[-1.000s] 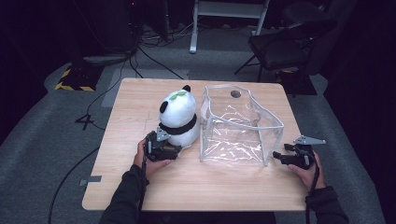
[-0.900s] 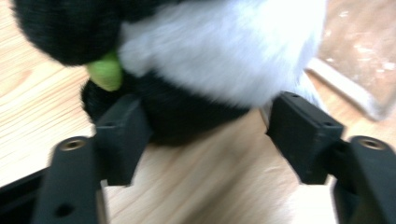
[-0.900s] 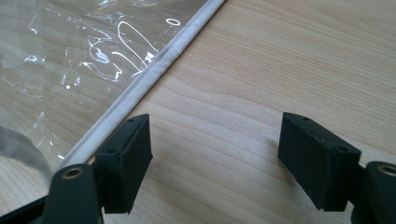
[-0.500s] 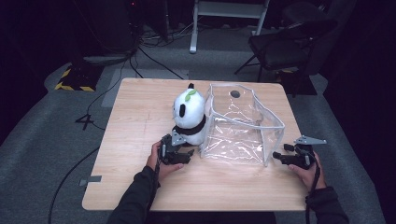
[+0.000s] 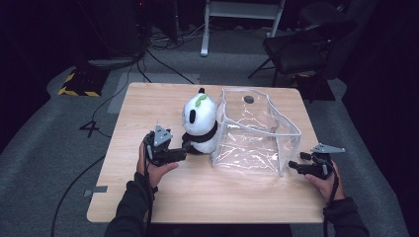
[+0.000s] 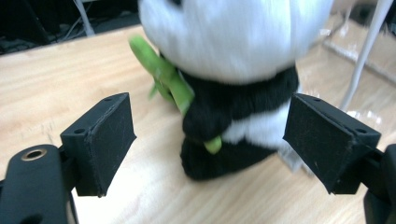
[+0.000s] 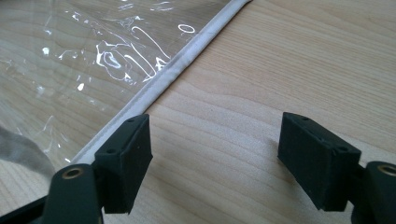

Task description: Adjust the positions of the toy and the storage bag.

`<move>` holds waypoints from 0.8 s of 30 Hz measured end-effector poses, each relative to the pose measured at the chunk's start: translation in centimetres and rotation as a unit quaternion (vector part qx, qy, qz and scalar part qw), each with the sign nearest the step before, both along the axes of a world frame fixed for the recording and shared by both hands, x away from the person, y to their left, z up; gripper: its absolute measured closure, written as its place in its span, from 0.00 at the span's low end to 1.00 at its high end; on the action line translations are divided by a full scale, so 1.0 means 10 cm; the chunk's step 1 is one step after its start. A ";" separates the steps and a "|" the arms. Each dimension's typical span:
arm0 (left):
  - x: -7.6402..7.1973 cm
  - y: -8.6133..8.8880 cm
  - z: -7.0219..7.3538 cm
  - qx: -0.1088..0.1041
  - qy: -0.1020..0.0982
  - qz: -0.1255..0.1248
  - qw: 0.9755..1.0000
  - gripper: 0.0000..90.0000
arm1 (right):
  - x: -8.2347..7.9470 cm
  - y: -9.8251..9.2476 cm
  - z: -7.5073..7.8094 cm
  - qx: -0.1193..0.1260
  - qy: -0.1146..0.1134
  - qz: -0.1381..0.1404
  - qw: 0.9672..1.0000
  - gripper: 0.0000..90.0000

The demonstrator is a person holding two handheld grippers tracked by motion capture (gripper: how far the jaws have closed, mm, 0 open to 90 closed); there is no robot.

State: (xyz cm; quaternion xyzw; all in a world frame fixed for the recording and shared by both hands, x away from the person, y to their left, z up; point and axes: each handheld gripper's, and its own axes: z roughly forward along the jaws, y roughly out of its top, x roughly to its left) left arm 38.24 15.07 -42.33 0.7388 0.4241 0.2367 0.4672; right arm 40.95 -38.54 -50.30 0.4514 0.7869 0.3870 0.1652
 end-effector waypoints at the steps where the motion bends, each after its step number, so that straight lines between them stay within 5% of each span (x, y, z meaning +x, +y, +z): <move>1: 0.01 0.01 0.03 -0.005 -0.001 -0.002 1.000 0.18 | 0.00 0.00 0.00 0.000 0.000 0.000 1.000 0.29; 10: 0.09 -0.10 0.25 0.019 -0.030 -0.020 0.999 0.17 | 0.00 0.00 0.00 0.001 0.000 -0.001 1.000 0.29; 15: 0.16 -0.17 0.35 0.001 -0.032 -0.031 0.999 0.17 | 0.00 0.00 0.00 -0.002 -0.002 -0.001 1.000 0.29; 18: 0.21 -0.27 0.40 0.019 -0.039 -0.027 0.999 0.18 | 0.00 0.01 0.00 0.000 -0.001 -0.001 1.000 0.29; 24: 0.35 -0.33 0.46 0.009 -0.030 -0.024 0.999 0.17 | 0.00 0.00 0.00 0.000 -0.001 -0.001 1.000 0.29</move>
